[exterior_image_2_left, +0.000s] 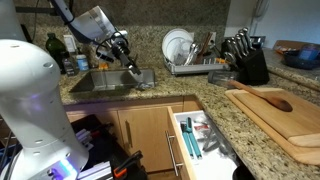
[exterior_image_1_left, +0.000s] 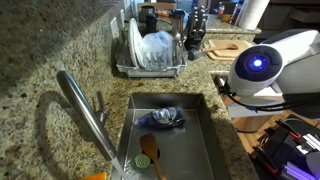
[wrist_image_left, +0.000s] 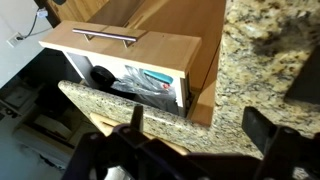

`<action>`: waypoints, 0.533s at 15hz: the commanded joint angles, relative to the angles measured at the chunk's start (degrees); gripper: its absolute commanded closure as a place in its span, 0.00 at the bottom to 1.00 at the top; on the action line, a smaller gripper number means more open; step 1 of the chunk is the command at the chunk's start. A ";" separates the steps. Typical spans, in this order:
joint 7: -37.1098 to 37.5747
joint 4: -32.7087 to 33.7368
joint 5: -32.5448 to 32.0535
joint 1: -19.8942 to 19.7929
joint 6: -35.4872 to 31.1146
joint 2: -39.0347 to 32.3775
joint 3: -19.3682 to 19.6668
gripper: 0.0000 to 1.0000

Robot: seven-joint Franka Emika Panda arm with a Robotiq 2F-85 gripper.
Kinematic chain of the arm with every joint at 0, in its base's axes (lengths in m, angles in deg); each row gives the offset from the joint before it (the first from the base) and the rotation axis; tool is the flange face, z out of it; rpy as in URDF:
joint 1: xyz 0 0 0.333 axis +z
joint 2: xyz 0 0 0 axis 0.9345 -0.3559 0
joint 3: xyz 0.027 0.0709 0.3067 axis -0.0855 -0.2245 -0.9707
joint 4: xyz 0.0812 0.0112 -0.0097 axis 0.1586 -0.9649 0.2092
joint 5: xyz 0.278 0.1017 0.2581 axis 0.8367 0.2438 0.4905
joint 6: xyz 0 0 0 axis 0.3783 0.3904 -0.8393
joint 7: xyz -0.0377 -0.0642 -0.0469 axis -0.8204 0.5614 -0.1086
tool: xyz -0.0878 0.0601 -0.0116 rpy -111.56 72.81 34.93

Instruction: Put the wooden spoon in the glass, open the tap, and then close the drawer

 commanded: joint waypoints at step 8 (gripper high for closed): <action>-0.51 -8.55 5.17 -4.83 -10.40 3.43 13.87 0.00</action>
